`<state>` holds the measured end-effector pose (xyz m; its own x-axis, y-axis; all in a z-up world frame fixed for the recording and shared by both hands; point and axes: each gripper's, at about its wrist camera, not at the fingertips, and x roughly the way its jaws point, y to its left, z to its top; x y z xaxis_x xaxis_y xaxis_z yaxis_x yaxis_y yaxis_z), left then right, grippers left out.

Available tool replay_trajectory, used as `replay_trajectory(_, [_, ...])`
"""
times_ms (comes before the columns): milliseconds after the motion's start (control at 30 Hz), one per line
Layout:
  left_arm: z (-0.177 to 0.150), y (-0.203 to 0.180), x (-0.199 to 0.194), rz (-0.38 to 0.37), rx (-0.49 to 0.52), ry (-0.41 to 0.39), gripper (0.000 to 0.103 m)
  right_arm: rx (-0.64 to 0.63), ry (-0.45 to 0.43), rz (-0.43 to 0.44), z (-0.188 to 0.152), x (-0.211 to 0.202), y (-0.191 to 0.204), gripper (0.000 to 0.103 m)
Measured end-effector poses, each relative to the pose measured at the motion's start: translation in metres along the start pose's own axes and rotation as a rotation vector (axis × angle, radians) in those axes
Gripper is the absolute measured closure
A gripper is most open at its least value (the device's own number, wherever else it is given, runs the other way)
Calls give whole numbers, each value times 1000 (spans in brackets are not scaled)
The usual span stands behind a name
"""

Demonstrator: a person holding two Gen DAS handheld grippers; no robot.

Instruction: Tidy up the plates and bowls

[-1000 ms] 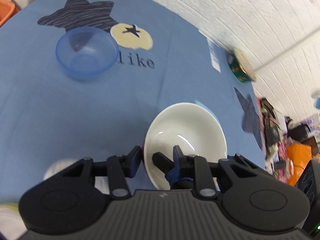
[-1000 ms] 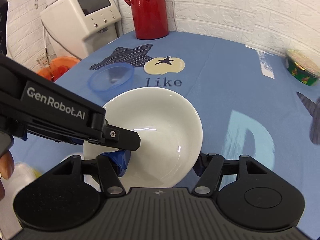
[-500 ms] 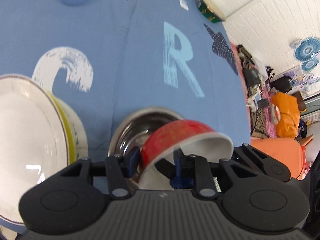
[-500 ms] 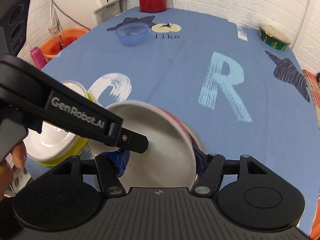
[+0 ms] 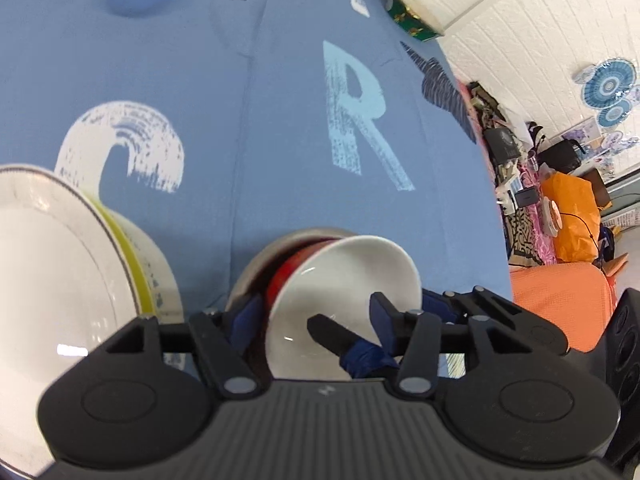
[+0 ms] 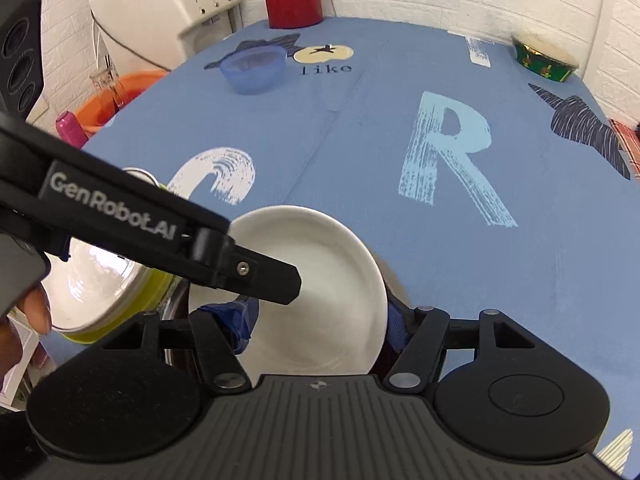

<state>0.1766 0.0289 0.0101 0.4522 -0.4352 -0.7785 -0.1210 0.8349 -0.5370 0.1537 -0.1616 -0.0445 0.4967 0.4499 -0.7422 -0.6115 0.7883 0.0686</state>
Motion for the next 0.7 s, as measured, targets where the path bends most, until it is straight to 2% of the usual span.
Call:
replay_trajectory(133, [3,-2,-17,-36,24,-40,47,26,-14,12,1,-4,-4,53])
replay_trajectory(333, [24,-6,-33,-22,40,-173,43,87,-87,-10,6,-10,-10,53])
replay_trajectory(433, [41,-10,-23,67,64,-226,42,125,-119,-19,9,-13,-17,53])
replay_trajectory(500, [47,-11,-11,119,84,-215,42,141,-129,-23,9,-13,-22,52])
replay_trajectory(633, [42,-11,11,98,105,-130,42,164,-113,-15,9,-4,-30,52])
replay_trajectory(700, [35,-13,18,121,131,-119,42,157,-78,-17,9,5,-31,52])
